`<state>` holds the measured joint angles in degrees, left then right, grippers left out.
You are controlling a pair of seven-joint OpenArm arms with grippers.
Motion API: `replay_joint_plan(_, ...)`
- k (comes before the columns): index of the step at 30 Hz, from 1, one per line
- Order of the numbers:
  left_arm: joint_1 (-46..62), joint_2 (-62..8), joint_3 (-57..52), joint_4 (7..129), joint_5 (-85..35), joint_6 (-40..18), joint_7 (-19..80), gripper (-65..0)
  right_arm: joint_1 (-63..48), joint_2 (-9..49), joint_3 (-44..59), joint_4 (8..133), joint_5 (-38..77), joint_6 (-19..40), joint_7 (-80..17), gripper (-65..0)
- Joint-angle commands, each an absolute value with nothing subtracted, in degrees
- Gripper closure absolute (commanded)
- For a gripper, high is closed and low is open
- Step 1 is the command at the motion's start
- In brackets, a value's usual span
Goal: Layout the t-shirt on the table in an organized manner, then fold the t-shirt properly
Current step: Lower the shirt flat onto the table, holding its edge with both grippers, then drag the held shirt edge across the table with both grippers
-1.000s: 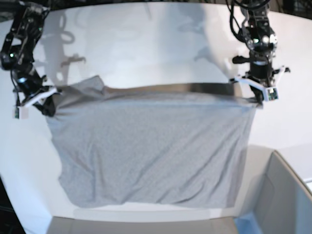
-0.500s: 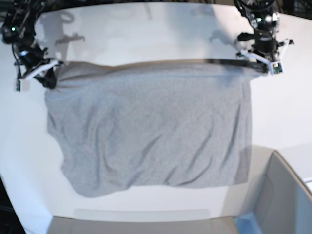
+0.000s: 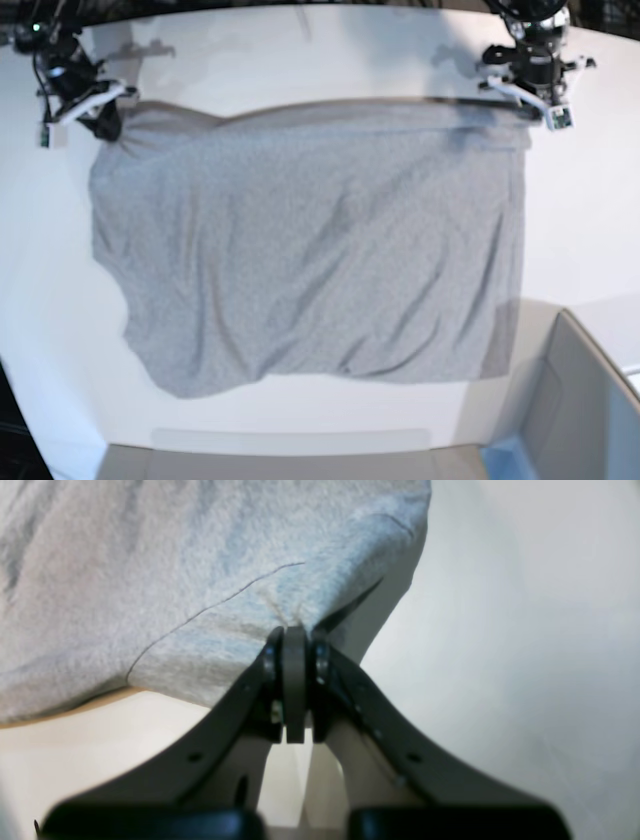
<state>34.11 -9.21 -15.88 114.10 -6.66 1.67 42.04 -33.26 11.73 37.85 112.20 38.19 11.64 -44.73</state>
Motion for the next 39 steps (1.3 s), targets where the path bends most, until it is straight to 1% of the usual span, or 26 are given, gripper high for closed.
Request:
replay_joint_plan(1,34.4,-9.8,-16.3,115.4,-6.0,2.1,41.2,0.0,-32.8,12.4,38.5,113.3,38.9,11.9,-42.9,0.0)
replay_joint_plan(8,33.8,-9.9,-16.3,115.4,-5.9,2.1,41.5,0.0,-29.6,12.5,38.3,113.3,38.6,11.9,-42.9,0.0)
replay_joint_plan(14,29.4,-9.9,-16.3,115.3,-5.7,2.1,42.0,0.0,-26.2,12.6,38.1,112.9,38.5,11.9,-43.3,0.0)
replay_joint_plan(18,24.4,-9.9,-16.2,115.4,-5.7,2.1,47.4,0.0,-23.8,12.8,38.1,112.7,38.5,11.9,-43.3,0.0)
replay_joint_plan(23,16.9,-9.9,-15.7,115.0,-5.6,2.1,52.9,0.0,-18.8,14.4,37.8,107.0,38.4,11.9,-43.3,0.0)
replay_joint_plan(27,12.3,-10.0,-15.7,114.9,-5.6,2.1,55.3,0.0,-15.4,15.5,34.4,104.1,34.7,11.9,-43.1,0.0)
replay_joint_plan(30,9.5,-10.0,-15.4,111.9,-5.6,2.1,56.4,0.0,-12.9,15.5,32.8,103.4,31.9,11.9,-43.1,0.0)
replay_joint_plan(33,6.5,-10.0,-13.7,107.7,-5.6,2.1,56.9,0.0,-10.3,15.5,32.7,102.1,29.8,11.9,-43.2,0.0)
replay_joint_plan(39,3.1,-10.0,-13.1,105.4,-5.6,2.1,56.8,0.0,-6.1,15.5,32.7,99.9,26.5,11.9,-43.1,0.0)
